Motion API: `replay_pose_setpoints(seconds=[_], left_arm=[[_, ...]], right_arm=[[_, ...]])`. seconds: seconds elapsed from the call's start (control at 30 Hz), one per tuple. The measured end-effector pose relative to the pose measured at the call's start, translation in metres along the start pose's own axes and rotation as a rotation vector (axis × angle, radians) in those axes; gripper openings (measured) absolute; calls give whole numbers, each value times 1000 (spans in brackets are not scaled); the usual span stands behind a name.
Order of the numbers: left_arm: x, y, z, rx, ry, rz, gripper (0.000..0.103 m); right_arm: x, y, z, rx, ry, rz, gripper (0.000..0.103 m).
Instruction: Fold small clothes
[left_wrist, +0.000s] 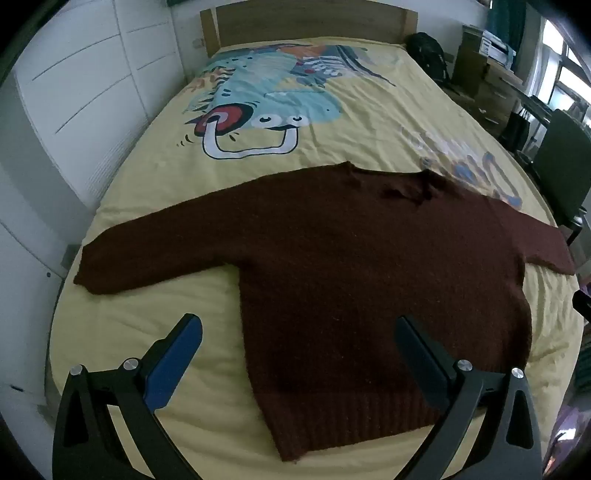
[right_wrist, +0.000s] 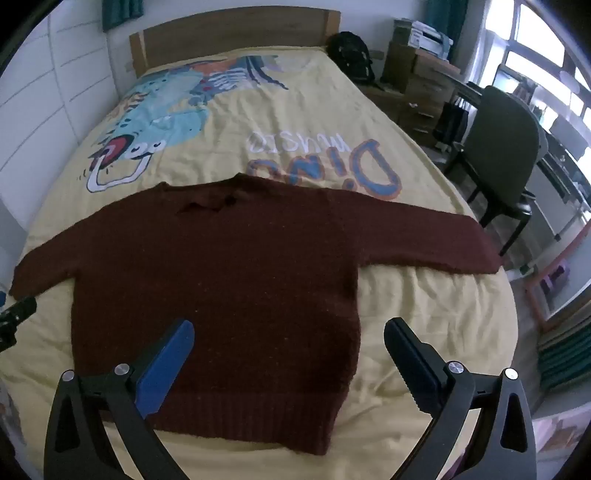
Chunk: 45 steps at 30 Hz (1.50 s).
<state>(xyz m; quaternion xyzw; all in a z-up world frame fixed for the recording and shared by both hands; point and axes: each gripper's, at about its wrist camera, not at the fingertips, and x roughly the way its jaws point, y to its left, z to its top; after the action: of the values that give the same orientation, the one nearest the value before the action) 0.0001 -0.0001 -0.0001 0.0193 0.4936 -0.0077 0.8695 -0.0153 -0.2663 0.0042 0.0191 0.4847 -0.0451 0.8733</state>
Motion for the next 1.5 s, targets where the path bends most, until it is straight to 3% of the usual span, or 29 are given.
replay_pose_setpoints(seconds=[1.5], left_arm=[[9, 3, -6, 15, 25, 12, 102]], right_arm=[[-5, -3, 0, -16, 15, -12, 103]])
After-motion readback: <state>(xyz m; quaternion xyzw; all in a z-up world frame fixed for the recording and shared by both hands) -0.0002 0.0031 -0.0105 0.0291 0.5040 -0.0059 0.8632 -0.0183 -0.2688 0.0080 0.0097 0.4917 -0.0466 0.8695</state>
